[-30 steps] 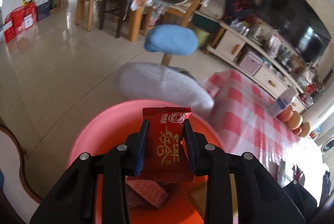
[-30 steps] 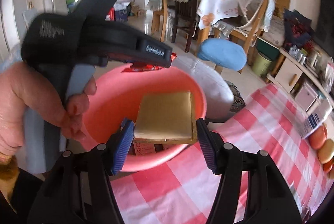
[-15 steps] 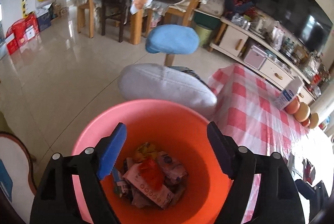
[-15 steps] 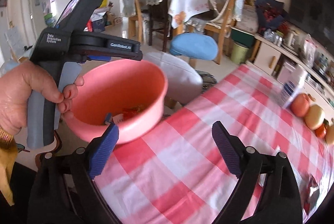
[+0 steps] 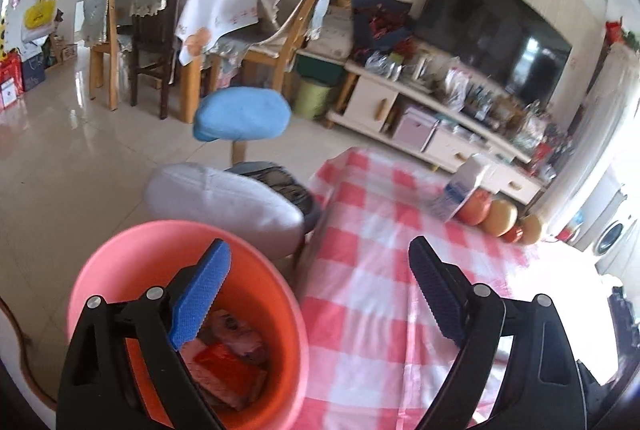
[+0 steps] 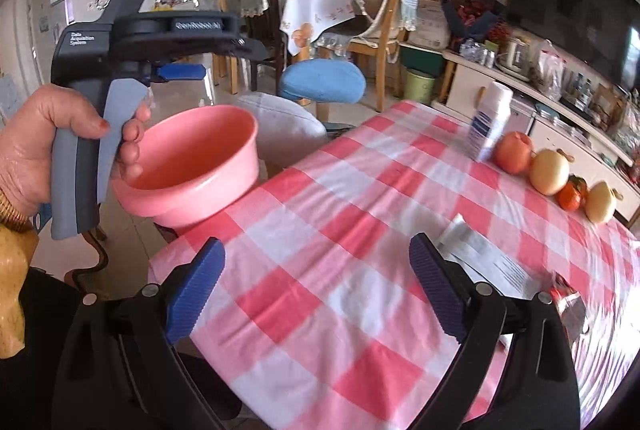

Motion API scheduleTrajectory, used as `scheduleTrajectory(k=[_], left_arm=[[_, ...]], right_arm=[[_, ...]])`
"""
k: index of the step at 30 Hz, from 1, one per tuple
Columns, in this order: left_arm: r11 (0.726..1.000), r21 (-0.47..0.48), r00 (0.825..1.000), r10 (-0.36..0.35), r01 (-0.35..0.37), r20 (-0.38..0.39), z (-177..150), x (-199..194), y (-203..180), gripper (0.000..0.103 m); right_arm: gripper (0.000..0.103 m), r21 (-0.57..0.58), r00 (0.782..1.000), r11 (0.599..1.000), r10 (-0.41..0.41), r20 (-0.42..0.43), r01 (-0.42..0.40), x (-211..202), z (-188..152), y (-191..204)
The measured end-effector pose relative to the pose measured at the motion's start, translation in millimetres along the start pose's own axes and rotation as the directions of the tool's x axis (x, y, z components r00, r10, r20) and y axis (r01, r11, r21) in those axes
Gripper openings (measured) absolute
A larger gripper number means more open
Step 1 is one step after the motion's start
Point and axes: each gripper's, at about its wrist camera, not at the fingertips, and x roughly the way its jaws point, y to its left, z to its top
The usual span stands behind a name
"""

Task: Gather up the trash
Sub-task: 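Move both empty tools back toward the white packet and red sachet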

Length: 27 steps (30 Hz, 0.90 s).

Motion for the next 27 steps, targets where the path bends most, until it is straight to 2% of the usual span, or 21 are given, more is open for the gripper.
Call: scheduleTrajectory(k=[4,8,13,18,24,27], left_arm=[[0.999,0.025,0.998,-0.049,0.048,0.028,-5,-9,-23,0.09],[0.995,0.05,0.995,-0.093,0.091,0.021,-9,-13,-44,0.092],[0.993,0.078,0.996,-0.091,0.091,0.0,-16,-17,-72,0.092],[0.984,0.149,0.995,-0.098,0.097,-0.001,-29,-26,-101,0.092],[0.98,0.165,0.994,-0.111,0.113,-0.021,-38,-29,-124,0.092],[0.979,0.174,0.994,-0.096,0.102,-0.042,-41,-25,-134,0.092]], right_arm=[[0.097,0.05,1.0,0.999,-0.006,0.028,0.005,-17,-9,-14],[0.097,0.115,0.999,0.993,0.005,0.05,-0.011,-33,-17,-31],[0.099,0.139,0.997,0.99,-0.013,0.081,0.002,-52,-22,-47],[0.099,0.17,0.993,0.985,-0.025,0.112,0.005,-66,-27,-65],[0.099,0.178,0.989,0.984,-0.051,0.142,0.025,-80,-34,-82],[0.099,0.172,0.985,0.984,-0.074,0.153,0.047,-87,-36,-89]])
